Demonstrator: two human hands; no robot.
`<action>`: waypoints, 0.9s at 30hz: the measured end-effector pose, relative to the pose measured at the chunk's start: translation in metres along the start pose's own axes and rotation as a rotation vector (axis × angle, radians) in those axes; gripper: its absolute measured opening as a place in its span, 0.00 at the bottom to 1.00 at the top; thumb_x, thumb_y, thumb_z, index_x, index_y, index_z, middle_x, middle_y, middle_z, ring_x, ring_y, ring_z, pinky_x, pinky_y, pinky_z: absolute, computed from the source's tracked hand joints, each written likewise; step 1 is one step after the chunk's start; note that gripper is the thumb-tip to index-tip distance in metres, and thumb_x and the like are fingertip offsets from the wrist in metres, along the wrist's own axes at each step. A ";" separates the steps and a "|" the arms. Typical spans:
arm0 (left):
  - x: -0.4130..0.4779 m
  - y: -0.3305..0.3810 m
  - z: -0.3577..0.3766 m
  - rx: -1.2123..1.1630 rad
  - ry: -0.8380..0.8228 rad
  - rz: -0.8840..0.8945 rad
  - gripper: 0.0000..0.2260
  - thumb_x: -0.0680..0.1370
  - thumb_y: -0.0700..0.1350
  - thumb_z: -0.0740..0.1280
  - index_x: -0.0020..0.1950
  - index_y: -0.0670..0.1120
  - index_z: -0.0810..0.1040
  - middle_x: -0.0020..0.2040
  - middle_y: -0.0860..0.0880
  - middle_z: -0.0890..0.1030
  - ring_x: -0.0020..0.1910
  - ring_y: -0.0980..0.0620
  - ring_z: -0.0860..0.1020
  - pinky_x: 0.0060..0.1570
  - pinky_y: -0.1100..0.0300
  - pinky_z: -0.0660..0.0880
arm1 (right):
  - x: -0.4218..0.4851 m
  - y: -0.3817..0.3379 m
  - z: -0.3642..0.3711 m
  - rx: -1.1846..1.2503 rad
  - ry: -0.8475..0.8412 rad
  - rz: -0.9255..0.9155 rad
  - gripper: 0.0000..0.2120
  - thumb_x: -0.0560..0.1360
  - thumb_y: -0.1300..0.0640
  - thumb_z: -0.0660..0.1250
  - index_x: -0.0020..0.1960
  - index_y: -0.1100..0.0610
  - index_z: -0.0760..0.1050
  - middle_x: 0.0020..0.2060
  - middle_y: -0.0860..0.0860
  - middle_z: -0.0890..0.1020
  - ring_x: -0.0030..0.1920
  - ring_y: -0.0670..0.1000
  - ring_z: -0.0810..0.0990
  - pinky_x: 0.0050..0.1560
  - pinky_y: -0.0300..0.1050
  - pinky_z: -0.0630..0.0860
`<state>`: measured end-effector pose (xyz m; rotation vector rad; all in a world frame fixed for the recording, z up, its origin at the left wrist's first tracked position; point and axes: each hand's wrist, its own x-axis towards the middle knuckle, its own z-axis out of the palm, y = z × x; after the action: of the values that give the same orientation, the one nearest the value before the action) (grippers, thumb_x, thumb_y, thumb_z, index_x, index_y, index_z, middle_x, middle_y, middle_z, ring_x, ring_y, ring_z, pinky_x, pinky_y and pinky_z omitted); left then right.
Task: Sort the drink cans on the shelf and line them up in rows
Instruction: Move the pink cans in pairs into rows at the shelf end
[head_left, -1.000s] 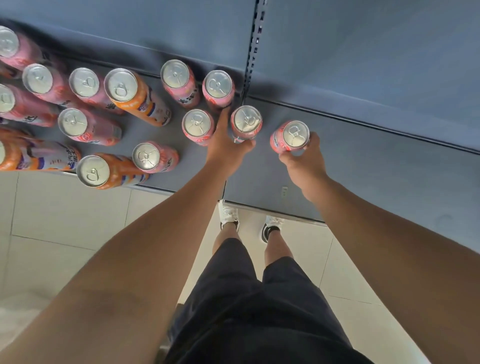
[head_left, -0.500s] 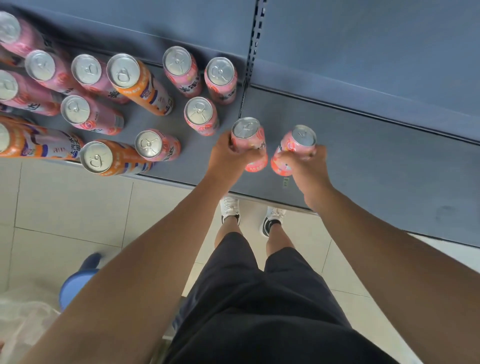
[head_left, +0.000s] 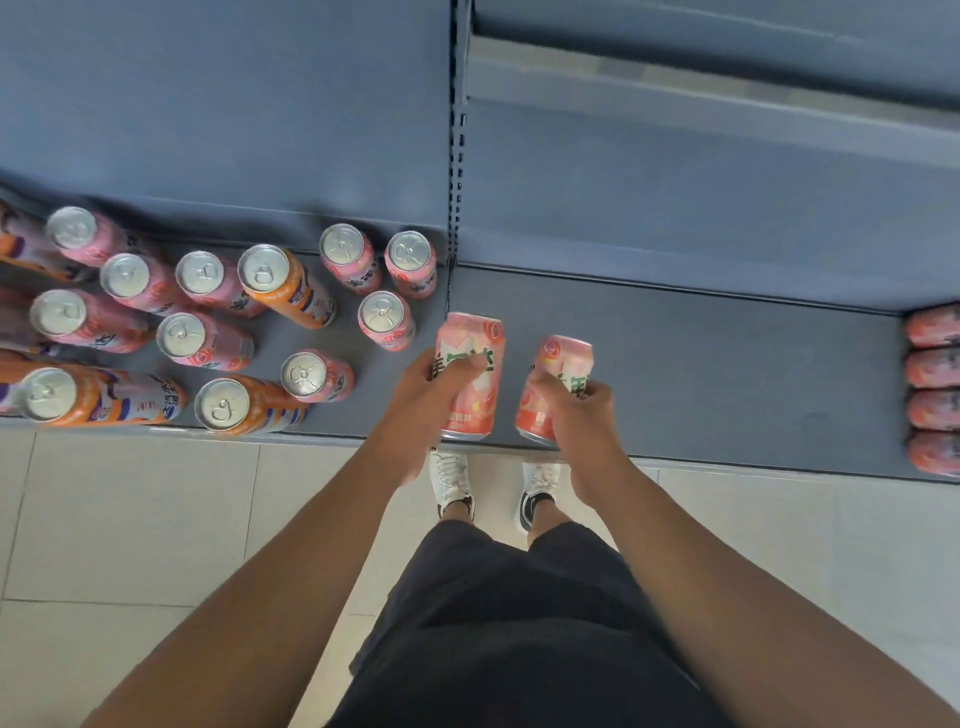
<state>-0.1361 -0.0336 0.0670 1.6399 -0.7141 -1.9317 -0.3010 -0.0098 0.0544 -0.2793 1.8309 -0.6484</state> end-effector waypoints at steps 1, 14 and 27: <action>-0.002 0.006 0.001 0.008 -0.016 0.021 0.09 0.75 0.50 0.72 0.53 0.53 0.77 0.48 0.53 0.84 0.50 0.51 0.83 0.55 0.56 0.77 | -0.006 -0.005 0.000 0.013 0.000 -0.021 0.23 0.73 0.48 0.73 0.62 0.52 0.67 0.50 0.50 0.80 0.47 0.47 0.81 0.36 0.38 0.72; -0.027 0.047 0.047 0.109 -0.073 0.208 0.21 0.67 0.47 0.78 0.58 0.53 0.77 0.52 0.51 0.85 0.50 0.53 0.84 0.48 0.56 0.80 | -0.047 -0.048 -0.048 0.191 0.041 -0.194 0.21 0.69 0.46 0.76 0.58 0.49 0.72 0.49 0.50 0.83 0.48 0.50 0.84 0.39 0.45 0.80; -0.079 0.049 0.193 0.048 0.155 0.552 0.21 0.71 0.40 0.77 0.62 0.44 0.76 0.51 0.47 0.83 0.43 0.57 0.82 0.34 0.67 0.77 | -0.065 -0.058 -0.177 0.359 -0.096 -0.431 0.27 0.71 0.58 0.76 0.64 0.50 0.66 0.50 0.51 0.81 0.48 0.48 0.82 0.39 0.40 0.78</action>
<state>-0.3136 -0.0024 0.1835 1.4079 -1.0258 -1.3911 -0.4492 0.0269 0.1795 -0.4597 1.5354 -1.2242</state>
